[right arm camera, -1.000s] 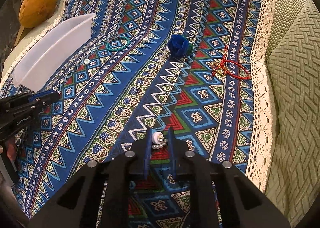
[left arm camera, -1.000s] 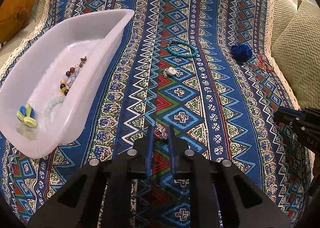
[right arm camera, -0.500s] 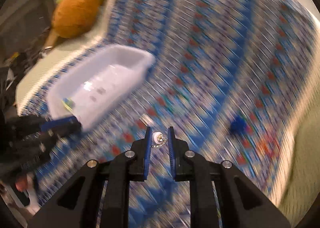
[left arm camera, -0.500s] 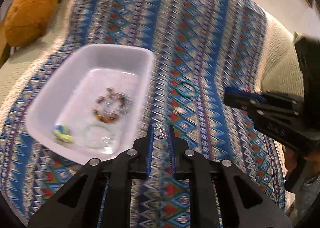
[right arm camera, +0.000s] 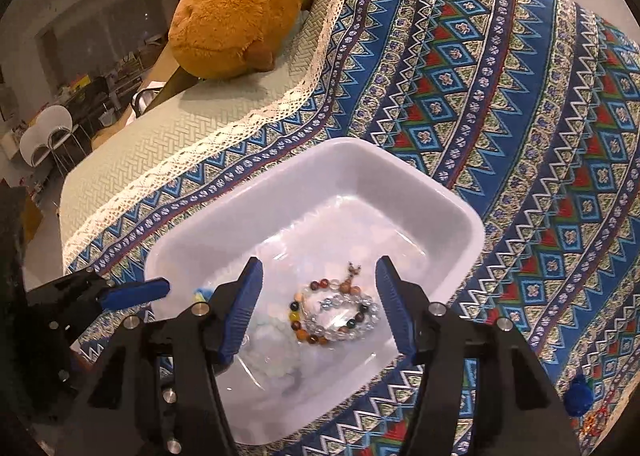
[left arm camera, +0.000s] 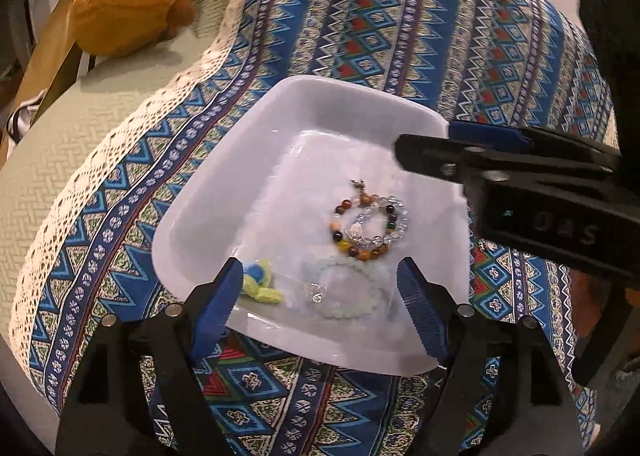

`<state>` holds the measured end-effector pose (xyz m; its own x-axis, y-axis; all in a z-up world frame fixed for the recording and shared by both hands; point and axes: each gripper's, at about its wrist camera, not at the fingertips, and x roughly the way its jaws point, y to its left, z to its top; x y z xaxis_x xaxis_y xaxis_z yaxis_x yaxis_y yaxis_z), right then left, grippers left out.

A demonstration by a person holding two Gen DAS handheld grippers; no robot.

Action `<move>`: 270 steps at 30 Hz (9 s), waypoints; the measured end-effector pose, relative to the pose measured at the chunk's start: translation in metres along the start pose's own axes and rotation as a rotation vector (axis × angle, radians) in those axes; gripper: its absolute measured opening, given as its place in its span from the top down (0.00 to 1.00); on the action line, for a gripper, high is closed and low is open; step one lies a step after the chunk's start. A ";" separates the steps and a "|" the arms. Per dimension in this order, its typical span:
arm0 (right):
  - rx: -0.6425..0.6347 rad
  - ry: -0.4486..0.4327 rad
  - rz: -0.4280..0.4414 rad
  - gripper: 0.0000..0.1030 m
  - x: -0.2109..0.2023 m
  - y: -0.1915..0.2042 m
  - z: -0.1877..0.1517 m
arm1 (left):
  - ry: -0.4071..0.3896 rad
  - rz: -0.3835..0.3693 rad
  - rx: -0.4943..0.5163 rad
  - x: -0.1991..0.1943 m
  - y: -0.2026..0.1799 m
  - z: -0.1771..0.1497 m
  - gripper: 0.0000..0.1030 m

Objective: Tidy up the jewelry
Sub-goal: 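Release both earrings into the white tray, then grasp the blue flower clip with the right tool while the left tool grasps the white round pendant, then carry both items into the white tray and open both tools, then grasp the red string bracelet with the right tool while the left tool grasps the teal bead bracelet, then lift both bracelets and carry them over the white tray, then open both tools to drop the bracelets into the white tray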

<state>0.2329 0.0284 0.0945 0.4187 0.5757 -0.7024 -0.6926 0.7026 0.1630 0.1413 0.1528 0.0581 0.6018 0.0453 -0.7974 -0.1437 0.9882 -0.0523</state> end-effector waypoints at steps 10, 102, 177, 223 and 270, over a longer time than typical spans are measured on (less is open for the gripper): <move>0.131 -0.054 -0.183 0.43 -0.078 -0.077 -0.041 | -0.037 -0.098 0.063 -0.020 -0.037 -0.004 0.24; 0.123 -0.046 -0.124 0.46 -0.052 -0.066 -0.016 | -0.003 -0.044 0.063 -0.014 -0.044 0.020 0.33; 0.606 0.147 -0.488 0.88 -0.084 -0.339 -0.184 | 0.011 -0.098 0.300 0.175 -0.243 0.040 0.73; 0.507 -0.144 -0.163 0.94 -0.206 -0.196 -0.086 | -0.071 -0.220 0.177 -0.014 -0.146 0.054 0.94; 0.482 0.193 -0.420 0.51 -0.003 -0.230 -0.090 | 0.025 -0.162 0.035 0.017 -0.047 0.024 0.39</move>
<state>0.3379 -0.1726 -0.0036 0.4521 0.1582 -0.8778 -0.1346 0.9850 0.1082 0.1771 0.1109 0.0616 0.5949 -0.1181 -0.7950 -0.0185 0.9869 -0.1604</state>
